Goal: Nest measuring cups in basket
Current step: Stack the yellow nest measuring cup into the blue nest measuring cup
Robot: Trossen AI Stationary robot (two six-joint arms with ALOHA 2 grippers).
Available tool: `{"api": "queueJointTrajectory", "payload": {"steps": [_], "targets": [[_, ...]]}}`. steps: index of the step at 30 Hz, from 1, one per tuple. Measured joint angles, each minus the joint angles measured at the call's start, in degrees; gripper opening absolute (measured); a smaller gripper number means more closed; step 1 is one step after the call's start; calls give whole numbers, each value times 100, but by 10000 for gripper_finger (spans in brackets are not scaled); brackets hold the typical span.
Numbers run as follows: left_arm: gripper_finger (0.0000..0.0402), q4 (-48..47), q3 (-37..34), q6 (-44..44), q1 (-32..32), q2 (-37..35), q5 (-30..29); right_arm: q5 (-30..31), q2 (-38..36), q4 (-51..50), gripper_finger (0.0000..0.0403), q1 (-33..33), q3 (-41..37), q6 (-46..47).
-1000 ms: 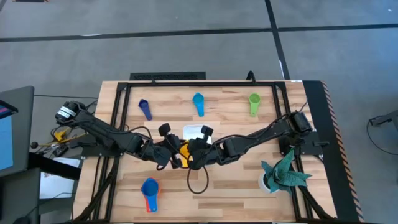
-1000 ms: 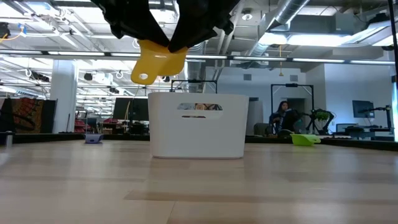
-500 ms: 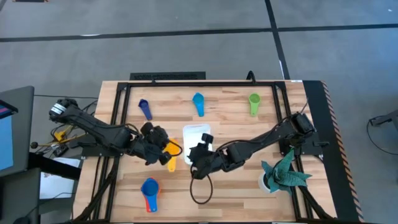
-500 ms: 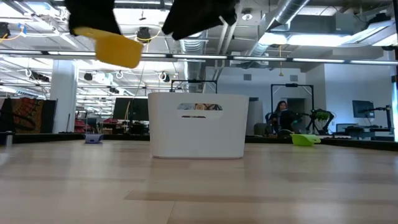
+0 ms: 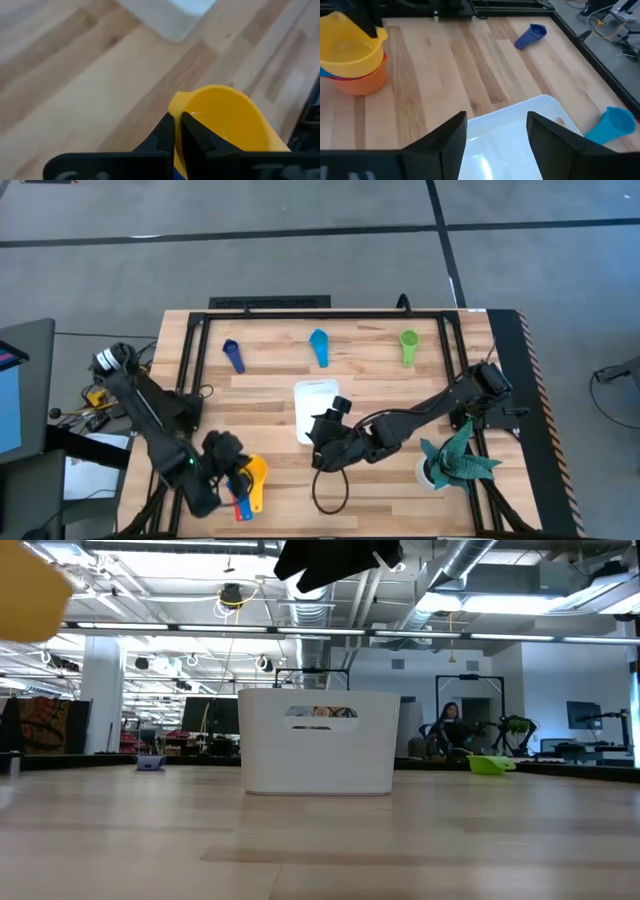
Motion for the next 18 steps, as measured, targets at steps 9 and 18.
{"api": "queueJointTrajectory", "payload": {"steps": [9,18], "targets": [[0,-28,-4,-938,-433,669,495,-37,2,28,223,-60,0,45],[0,-754,332,-963,-683,650,496,-81,9,72,221,-138,0,111]]}}
